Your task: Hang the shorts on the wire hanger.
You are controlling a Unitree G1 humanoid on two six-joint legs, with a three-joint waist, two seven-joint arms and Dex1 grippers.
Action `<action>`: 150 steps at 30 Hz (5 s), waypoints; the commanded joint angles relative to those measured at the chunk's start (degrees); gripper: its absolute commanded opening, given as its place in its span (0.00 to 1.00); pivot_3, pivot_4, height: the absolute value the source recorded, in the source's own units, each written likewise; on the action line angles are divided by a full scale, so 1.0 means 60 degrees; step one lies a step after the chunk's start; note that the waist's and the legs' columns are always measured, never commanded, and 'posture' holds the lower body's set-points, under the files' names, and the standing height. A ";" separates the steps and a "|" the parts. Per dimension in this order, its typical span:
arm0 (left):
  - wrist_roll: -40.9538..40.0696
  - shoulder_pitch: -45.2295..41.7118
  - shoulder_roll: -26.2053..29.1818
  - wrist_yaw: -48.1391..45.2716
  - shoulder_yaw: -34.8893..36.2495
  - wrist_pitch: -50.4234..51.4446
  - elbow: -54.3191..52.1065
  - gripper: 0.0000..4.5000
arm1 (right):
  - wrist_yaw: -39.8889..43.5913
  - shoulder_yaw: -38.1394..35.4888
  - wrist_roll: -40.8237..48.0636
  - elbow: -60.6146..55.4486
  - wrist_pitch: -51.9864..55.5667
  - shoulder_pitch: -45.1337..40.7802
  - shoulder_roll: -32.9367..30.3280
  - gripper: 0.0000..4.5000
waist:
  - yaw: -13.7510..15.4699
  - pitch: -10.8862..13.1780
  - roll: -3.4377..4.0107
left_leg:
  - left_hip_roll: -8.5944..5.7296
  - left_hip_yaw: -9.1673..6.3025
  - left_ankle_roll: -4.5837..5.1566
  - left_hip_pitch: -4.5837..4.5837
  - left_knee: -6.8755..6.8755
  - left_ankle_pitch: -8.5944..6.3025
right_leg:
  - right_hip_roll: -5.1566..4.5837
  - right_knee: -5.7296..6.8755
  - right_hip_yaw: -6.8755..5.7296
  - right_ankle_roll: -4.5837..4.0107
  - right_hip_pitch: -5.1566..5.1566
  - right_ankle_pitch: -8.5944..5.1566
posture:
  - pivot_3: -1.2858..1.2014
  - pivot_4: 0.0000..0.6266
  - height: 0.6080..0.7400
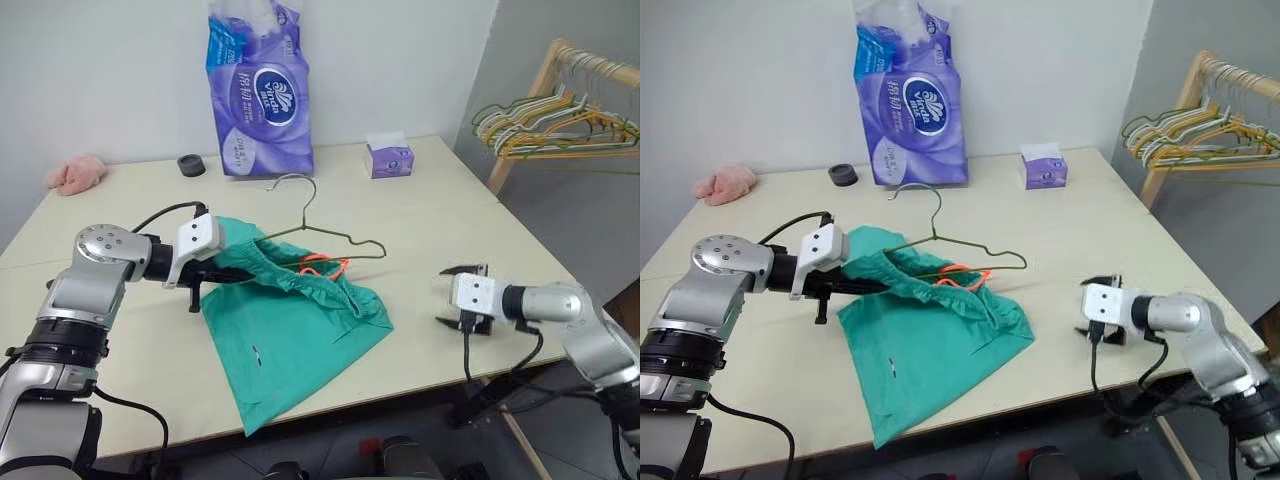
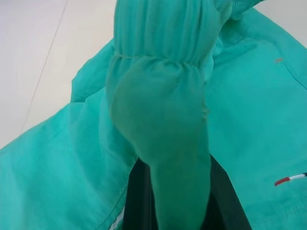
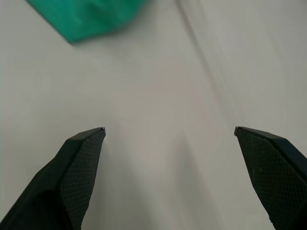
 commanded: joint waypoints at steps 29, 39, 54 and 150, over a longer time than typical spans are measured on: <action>-0.0874 0.0371 0.0686 -0.0520 0.0814 0.1077 -0.1226 0.00 | -0.3443 -0.1738 0.2101 -0.0504 0.6077 -0.0920 0.5045 0.01 | 0.0026 -0.0002 -0.0003 | -0.0011 -0.0019 -0.0015 0.0001 0.0006 0.0008 | 0.0000 0.0019 -0.0001 0.0000 -0.0009 0.0000 | 0.47 0.00 1.00; -0.1309 0.0592 0.1207 -0.0832 0.1050 0.1750 -0.1661 0.00 | -0.4146 -0.3756 0.4004 -0.0276 0.9029 -0.1841 0.5224 0.01 | 0.0045 -0.0002 0.0000 | -0.0026 -0.0044 0.0001 0.0003 0.0009 -0.0002 | -0.0009 0.0073 0.0000 -0.0003 -0.0016 -0.0001 | 0.47 0.00 1.00; -0.1099 0.0820 0.1455 -0.1478 0.0832 0.1484 -0.1896 0.00 | -0.4574 -0.4283 0.4924 -0.0037 0.9499 -0.2148 0.4445 0.01 | -0.0070 -0.0001 0.0003 | -0.0022 -0.0047 0.0001 0.0003 0.0005 -0.0002 | -0.0009 0.0081 -0.0003 -0.0007 -0.0020 -0.0004 | 0.47 0.00 1.00; 0.0884 0.1645 -0.1094 0.1355 -0.0212 -0.1009 -0.2154 0.00 | -0.0536 0.2062 -0.1115 -0.1268 0.1994 -0.3907 -0.0562 0.88 | -0.0015 -0.0004 0.0007 | -0.0022 -0.0049 -0.0001 -0.0007 0.0021 0.0000 | -0.0076 0.0066 -0.0029 0.0003 -0.0010 -0.0019 | 0.46 0.00 1.00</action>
